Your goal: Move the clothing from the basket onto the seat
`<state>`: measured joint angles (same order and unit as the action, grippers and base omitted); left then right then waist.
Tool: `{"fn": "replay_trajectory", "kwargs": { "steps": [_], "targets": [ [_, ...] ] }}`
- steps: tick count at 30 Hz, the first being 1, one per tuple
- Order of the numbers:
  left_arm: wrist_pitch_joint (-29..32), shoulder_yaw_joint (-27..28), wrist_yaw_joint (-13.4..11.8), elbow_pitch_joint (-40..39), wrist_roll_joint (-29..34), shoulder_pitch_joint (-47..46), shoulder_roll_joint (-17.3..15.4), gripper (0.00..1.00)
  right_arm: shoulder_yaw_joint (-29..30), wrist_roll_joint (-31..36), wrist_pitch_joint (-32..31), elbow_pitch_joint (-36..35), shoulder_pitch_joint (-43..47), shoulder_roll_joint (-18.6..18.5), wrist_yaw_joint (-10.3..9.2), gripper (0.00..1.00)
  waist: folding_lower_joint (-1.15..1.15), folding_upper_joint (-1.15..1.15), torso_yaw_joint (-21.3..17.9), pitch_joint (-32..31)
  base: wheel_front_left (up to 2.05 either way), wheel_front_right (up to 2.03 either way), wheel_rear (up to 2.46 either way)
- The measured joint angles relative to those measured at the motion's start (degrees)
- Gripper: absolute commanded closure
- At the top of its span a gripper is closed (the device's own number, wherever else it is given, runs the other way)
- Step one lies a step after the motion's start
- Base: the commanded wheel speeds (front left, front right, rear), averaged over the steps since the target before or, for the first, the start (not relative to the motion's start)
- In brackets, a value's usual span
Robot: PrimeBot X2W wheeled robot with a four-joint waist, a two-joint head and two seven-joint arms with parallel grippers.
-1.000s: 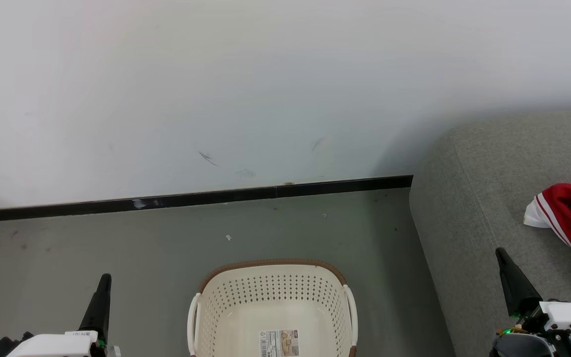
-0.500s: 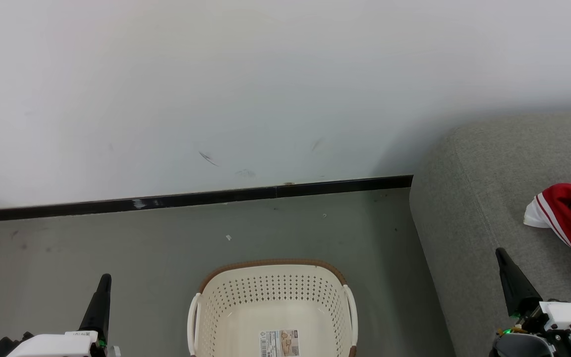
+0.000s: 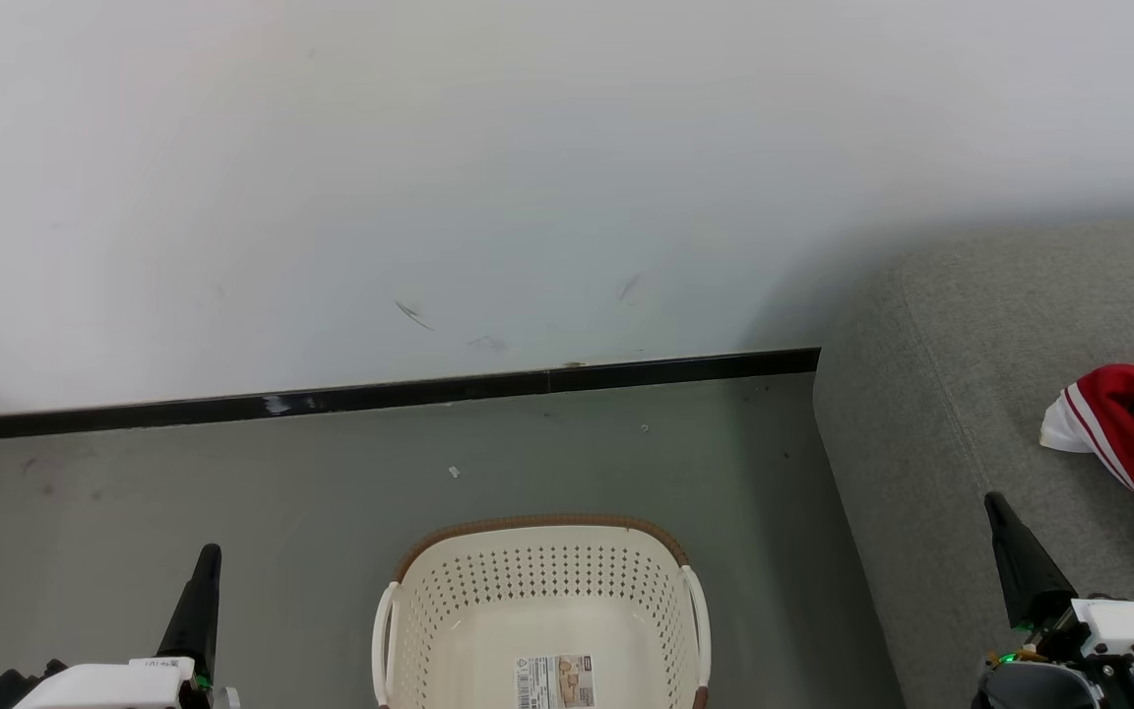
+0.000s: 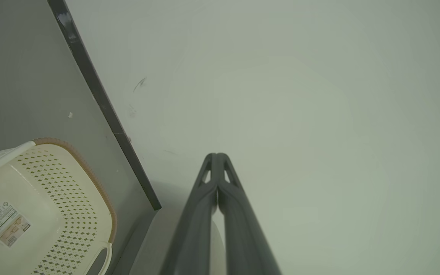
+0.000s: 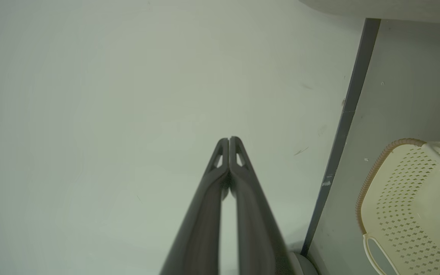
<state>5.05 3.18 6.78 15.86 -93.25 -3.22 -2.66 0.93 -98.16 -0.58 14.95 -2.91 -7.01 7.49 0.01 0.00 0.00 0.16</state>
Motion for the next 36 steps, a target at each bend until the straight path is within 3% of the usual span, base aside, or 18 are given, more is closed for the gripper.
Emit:
{"fn": "replay_trajectory", "kwargs": {
  "steps": [36],
  "targets": [
    [0.0, 0.0, 0.0, 0.1, 0.0, -0.2, 0.3, 1.0, 0.2, 0.0, -0.2, 0.1, 0.0, 0.3, 0.0, 1.0, -0.01, 0.0, 0.0, 0.0, 0.0, 0.0, 0.0]
  ]
}}
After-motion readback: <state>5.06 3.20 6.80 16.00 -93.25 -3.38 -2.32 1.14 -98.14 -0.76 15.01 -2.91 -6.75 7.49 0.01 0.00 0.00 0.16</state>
